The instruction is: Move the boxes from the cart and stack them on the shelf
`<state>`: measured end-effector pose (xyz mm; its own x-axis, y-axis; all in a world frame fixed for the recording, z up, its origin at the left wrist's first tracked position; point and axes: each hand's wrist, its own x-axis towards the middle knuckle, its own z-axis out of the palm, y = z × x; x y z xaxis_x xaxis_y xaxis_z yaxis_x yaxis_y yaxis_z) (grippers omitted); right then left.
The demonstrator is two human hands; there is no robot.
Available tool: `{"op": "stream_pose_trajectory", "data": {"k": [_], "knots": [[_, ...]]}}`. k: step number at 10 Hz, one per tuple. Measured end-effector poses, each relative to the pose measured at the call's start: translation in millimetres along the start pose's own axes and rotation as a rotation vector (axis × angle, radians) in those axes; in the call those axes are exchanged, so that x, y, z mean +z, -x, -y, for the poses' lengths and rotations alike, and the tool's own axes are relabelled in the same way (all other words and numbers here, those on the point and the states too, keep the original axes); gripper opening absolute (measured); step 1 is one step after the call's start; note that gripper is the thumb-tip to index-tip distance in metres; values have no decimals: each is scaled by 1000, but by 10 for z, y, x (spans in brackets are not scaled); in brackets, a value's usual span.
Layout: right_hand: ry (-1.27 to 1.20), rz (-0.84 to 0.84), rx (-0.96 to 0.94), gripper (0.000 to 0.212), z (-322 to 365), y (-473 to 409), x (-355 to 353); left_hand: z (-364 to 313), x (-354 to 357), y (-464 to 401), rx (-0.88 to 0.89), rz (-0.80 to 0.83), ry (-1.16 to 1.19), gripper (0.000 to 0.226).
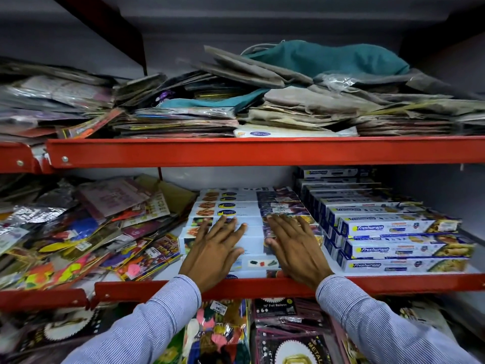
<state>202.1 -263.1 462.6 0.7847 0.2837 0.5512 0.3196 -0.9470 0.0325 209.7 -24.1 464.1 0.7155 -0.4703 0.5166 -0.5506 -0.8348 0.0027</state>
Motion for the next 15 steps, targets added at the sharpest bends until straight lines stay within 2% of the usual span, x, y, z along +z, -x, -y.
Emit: {"op": "stream_pose_trajectory", "data": {"k": [1,2,3,6,8,10,12,15], "knots": [[64,26,-42,63,-30,36,53,67,64,76,-14,-9,-102,66],[75,31,-55,60,-97,30,51,94,90,88,-43,-10,-155,61],[74,42,-70,57,-146,30,52,52,86,52,-36,-29,-153,52],[23,4,-58,55,-182,47,16,-69,133,-45,-45,-29,-115,70],[49,-29,-41,63,-138,61,62,-68,219,-5,17,-126,-147,55],[166,-22,-128,79,-141,87,205,65,356,13,35,-185,-303,73],[232,-71,-151,81,-177,57,307,117,409,-10,54,-189,-373,79],[146,-169,-54,80,6,31,232,63,355,13,23,-216,-356,76]]}}
